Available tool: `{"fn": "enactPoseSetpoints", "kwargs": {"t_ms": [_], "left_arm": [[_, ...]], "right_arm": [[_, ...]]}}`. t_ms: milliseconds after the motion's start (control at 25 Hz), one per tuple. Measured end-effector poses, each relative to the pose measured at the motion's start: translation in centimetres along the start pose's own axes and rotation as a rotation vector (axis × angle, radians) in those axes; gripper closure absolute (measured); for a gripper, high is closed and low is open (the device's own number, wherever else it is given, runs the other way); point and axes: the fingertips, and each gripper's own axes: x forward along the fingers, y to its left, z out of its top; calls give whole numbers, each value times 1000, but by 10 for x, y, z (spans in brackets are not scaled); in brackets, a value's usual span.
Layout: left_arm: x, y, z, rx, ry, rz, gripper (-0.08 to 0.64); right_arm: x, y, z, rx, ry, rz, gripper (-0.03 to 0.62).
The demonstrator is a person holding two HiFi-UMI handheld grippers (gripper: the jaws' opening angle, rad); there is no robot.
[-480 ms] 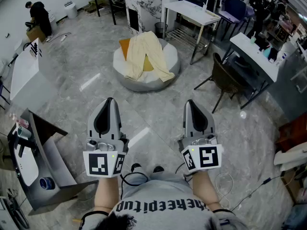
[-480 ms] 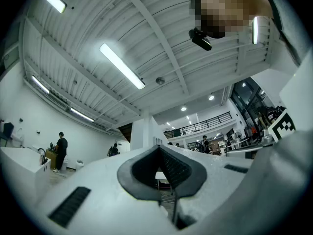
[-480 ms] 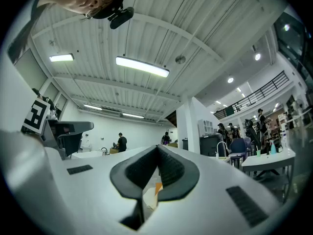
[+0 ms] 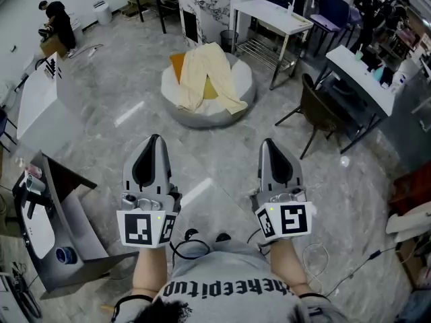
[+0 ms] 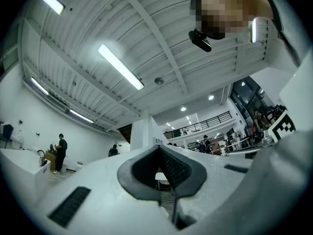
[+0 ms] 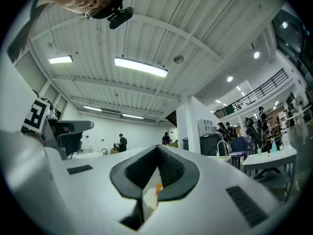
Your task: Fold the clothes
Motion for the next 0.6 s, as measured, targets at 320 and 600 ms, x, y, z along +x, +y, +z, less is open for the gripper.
{"fn": "enactPoseSetpoints", "kwargs": {"t_ms": [320, 600], "left_arm": [[10, 2, -2, 10, 5, 5, 557], [35, 21, -9, 13, -15, 1, 557]], "right_arm": [[10, 2, 1, 21, -43, 53, 594], [40, 6, 2, -7, -86, 111, 592]]}}
